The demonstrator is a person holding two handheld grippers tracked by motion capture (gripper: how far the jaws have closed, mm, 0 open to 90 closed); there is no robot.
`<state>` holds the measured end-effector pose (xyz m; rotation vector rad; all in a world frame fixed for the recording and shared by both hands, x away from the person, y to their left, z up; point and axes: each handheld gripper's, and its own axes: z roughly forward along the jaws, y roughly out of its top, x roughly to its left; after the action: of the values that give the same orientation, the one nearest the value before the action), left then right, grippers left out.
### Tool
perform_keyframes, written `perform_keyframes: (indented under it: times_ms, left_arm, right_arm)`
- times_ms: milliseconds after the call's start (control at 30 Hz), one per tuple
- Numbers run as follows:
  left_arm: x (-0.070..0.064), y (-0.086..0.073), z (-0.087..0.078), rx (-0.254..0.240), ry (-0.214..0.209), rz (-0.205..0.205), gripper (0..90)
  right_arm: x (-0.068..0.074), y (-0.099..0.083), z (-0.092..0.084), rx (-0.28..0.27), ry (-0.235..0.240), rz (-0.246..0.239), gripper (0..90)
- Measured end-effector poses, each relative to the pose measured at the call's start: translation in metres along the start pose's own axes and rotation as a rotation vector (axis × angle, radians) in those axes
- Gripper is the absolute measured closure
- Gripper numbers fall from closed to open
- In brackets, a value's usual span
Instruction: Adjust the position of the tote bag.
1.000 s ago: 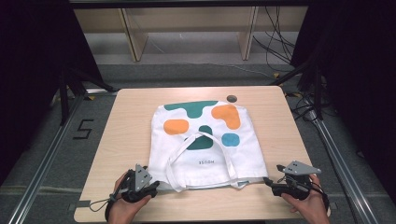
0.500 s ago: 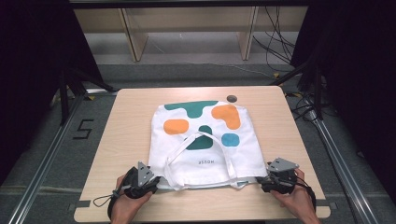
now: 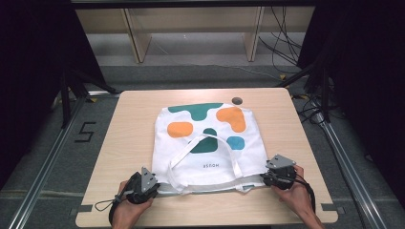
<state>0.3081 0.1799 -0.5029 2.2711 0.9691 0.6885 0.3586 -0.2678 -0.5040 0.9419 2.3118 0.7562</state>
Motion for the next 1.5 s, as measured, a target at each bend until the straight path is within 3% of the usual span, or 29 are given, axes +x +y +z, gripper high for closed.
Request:
perform_keyframes:
  times_ms: [67,133,233,300,333,367,400,433,500,600,700,833,900,933,1000,1100,1267,1400,1467,1500]
  left_arm:
    - [-0.002,0.001,0.002,0.009,-0.008,0.025,76.6]
    - [0.001,0.001,-0.001,-0.003,-0.022,0.015,77.9]
    - [0.002,0.001,-0.004,-0.039,-0.033,0.008,78.7]
    - [0.002,0.001,-0.007,-0.064,-0.050,0.019,79.6]
    - [0.006,0.003,-0.010,-0.100,-0.055,0.060,79.6]
    - [0.007,0.004,-0.012,-0.109,-0.059,0.065,79.6]
    - [0.008,0.004,-0.015,-0.126,-0.063,0.064,79.6]
    - [0.008,0.004,-0.017,-0.137,-0.057,0.046,79.7]
    - [0.005,0.005,-0.021,-0.213,-0.057,-0.017,79.7]
    - [0.004,0.010,-0.034,-0.274,-0.044,-0.004,80.0]
    - [0.005,0.018,-0.048,-0.331,-0.029,0.017,81.0]
    - [0.007,0.030,-0.063,-0.379,-0.001,0.032,84.4]
    - [0.009,0.040,-0.074,-0.413,0.021,0.057,84.7]
    - [0.013,0.051,-0.088,-0.457,0.037,0.067,85.2]
    - [0.015,0.056,-0.096,-0.474,0.045,0.073,85.4]
    - [0.019,0.072,-0.117,-0.520,0.096,0.126,86.1]
    - [0.026,0.086,-0.136,-0.597,0.088,0.087,86.2]
    - [0.030,0.094,-0.153,-0.624,0.103,0.087,86.4]
    - [0.032,0.102,-0.167,-0.669,0.130,0.101,86.4]
    - [0.032,0.102,-0.167,-0.669,0.130,0.101,86.5]
  right_arm:
    - [0.000,0.000,0.000,-0.002,-0.002,-0.014,60.9]
    - [-0.002,0.000,0.001,-0.014,0.013,-0.047,68.2]
    - [0.000,0.000,-0.003,-0.008,-0.009,-0.040,75.2]
    - [-0.002,0.003,-0.009,-0.052,-0.025,-0.049,77.6]
    - [-0.003,0.004,-0.012,-0.067,-0.029,-0.039,78.3]
    - [-0.004,0.008,-0.019,-0.113,-0.042,-0.003,78.9]
    - [-0.004,0.008,-0.019,-0.113,-0.042,-0.003,78.9]
    - [-0.005,0.009,-0.023,-0.139,-0.044,0.001,79.1]
    - [-0.005,0.012,-0.030,-0.167,-0.048,0.009,79.3]
    - [-0.006,0.020,-0.047,-0.231,-0.086,-0.018,80.8]
    - [-0.008,0.025,-0.058,-0.262,-0.088,-0.007,81.4]
    - [-0.013,0.040,-0.080,-0.316,-0.109,-0.044,82.3]
    - [-0.012,0.046,-0.085,-0.331,-0.130,-0.065,82.6]
    - [-0.015,0.056,-0.097,-0.354,-0.143,-0.091,84.2]
    - [-0.017,0.061,-0.103,-0.369,-0.146,-0.091,84.4]
    - [-0.024,0.077,-0.124,-0.435,-0.166,-0.099,85.8]
    - [-0.031,0.098,-0.148,-0.512,-0.178,-0.086,87.0]
    - [-0.034,0.104,-0.157,-0.531,-0.145,-0.080,87.1]
    - [-0.035,0.114,-0.172,-0.535,-0.155,-0.117,87.2]
    - [-0.035,0.114,-0.172,-0.535,-0.155,-0.117,87.2]
